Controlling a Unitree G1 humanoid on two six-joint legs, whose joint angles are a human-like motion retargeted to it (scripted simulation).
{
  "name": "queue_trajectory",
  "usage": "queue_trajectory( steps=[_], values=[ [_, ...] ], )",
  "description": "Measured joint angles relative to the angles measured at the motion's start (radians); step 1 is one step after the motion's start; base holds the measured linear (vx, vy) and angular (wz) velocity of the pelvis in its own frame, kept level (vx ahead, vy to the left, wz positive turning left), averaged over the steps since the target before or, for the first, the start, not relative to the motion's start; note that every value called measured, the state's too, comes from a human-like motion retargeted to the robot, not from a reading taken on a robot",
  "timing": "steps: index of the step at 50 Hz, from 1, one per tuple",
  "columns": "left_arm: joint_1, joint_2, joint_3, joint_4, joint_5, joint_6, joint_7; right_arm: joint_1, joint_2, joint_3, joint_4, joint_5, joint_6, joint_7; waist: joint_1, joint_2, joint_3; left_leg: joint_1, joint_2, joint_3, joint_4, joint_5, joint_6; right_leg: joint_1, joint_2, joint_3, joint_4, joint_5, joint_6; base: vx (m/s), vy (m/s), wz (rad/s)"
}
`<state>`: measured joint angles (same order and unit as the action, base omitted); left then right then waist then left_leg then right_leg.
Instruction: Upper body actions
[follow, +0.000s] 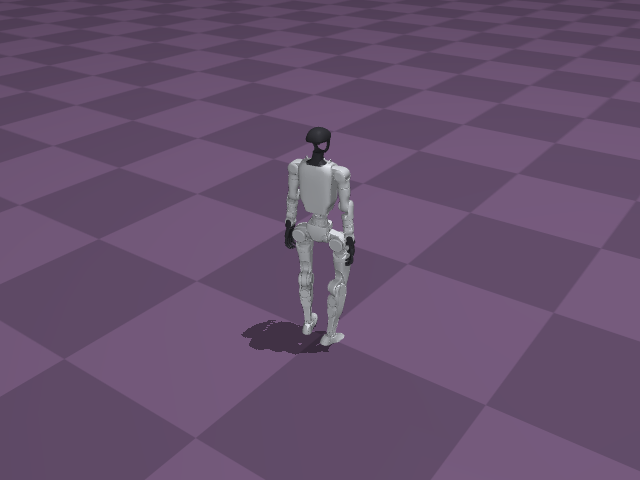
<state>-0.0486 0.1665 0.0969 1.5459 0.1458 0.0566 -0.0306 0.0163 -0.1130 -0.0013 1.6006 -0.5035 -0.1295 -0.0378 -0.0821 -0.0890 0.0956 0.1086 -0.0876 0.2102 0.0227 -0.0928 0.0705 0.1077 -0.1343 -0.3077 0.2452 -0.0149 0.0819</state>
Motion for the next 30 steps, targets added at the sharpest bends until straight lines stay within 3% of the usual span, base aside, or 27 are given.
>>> queue_trajectory(
  steps=[5, 7, 13, 17, 22, 30],
  values=[
    [-0.096, -0.034, 0.024, -0.09, -0.095, -0.037, -0.027, 0.02, -0.02, -0.079, 0.046, 0.115, 0.012, 0.04, 0.013, 0.039, 0.06, 0.031, 0.058, 0.046, -0.005, -0.011, 0.011, -0.126, -0.006, 0.074, 0.276, 0.147, 0.015, -0.02, 0.14, -0.64],
    [-0.145, -0.043, 0.05, -0.12, -0.133, -0.053, -0.006, 0.03, -0.035, -0.085, 0.058, 0.119, 0.01, 0.024, 0.01, 0.053, 0.074, 0.036, 0.082, 0.07, -0.008, -0.012, 0.015, -0.2, 0.011, 0.108, 0.404, 0.183, -0.013, -0.05, 0.16, -0.65],
    [-0.273, -0.022, 0.105, -0.17, -0.171, -0.081, 0.057, 0.061, -0.069, -0.094, 0.093, 0.072, 0.021, -0.022, -0.034, 0.059, 0.113, 0.039, 0.124, 0.105, -0.003, -0.007, 0.024, -0.356, 0.0, 0.059, 0.696, 0.136, -0.048, -0.03, 0.04, -0.24],
    [-0.339, 0.005, 0.102, -0.18, -0.17, -0.097, 0.074, 0.106, -0.081, -0.119, 0.099, 0.078, 0.034, -0.045, -0.062, 0.054, 0.12, 0.027, 0.14, 0.108, -0.001, -0.001, 0.029, -0.447, 0.021, 0.074, 0.791, 0.147, -0.032, 0.0, 0.0, 0.0],
    [-0.346, 0.02, 0.077, -0.184, -0.14, -0.109, 0.078, 0.145, -0.085, -0.144, 0.099, 0.111, 0.049, -0.042, -0.079, 0.054, 0.117, 0.019, 0.149, 0.106, 0.0, 0.001, 0.029, -0.447, 0.03, 0.056, 0.736, 0.183, -0.024, 0.0, 0.0, 0.0],
    [-0.256, 0.01, 0.047, -0.148, -0.102, -0.104, 0.047, 0.129, -0.063, -0.14, 0.099, 0.115, 0.034, -0.005, -0.042, 0.029, 0.095, 0.032, 0.116, 0.123, -0.011, -0.006, 0.024, -0.267, 0.077, 0.13, 0.377, 0.285, 0.008, 0.02, -0.02, -0.11]
  ],
)
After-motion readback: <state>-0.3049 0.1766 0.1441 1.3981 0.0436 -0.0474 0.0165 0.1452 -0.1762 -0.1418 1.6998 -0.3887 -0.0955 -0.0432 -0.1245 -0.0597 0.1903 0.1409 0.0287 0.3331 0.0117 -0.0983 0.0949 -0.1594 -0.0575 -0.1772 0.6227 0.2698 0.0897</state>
